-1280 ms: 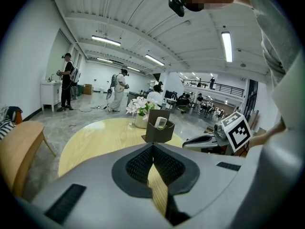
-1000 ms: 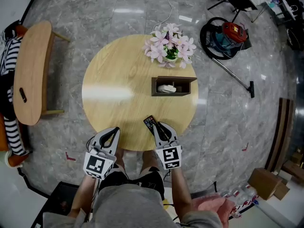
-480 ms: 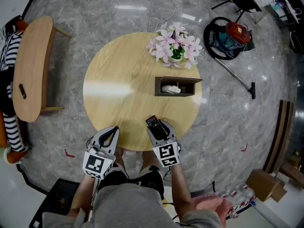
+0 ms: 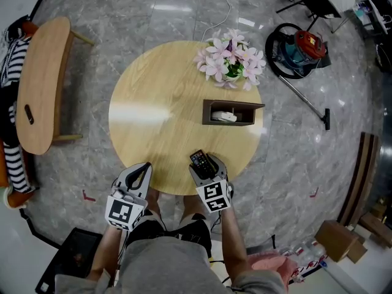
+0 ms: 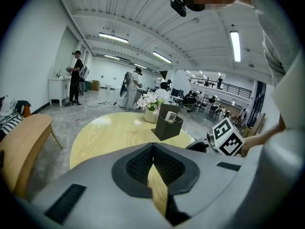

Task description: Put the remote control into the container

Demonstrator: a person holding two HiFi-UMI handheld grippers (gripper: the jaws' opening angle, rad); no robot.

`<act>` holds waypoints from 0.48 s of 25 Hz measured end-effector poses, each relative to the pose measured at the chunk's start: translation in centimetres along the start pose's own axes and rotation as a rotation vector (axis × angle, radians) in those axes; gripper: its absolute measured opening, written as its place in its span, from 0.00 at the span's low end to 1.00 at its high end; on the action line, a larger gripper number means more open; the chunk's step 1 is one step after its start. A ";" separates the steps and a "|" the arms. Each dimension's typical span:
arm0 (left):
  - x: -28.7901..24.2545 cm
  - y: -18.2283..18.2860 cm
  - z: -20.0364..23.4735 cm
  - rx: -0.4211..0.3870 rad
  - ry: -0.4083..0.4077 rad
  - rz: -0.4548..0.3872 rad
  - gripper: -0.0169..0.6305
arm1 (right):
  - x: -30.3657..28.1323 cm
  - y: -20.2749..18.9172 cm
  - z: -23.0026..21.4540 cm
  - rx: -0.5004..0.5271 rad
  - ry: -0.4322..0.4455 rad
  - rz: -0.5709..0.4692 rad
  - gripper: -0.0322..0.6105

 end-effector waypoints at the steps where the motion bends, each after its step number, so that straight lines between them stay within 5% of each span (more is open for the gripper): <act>1: 0.0 0.0 0.0 0.000 0.001 0.000 0.04 | -0.1 -0.1 0.0 -0.001 -0.002 0.005 0.47; 12: 0.1 -0.2 0.9 0.014 0.017 -0.003 0.04 | -1.0 -0.1 0.0 0.025 -0.019 0.071 0.47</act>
Point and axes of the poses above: the fingertips, and each gripper's own axes: x backward along the fingers, z to its left, y out of its top, the point moved 7 cm from there along x, backward along the fingers, and after that the axes turned 4 degrees about -y, right-handed, at the moved point
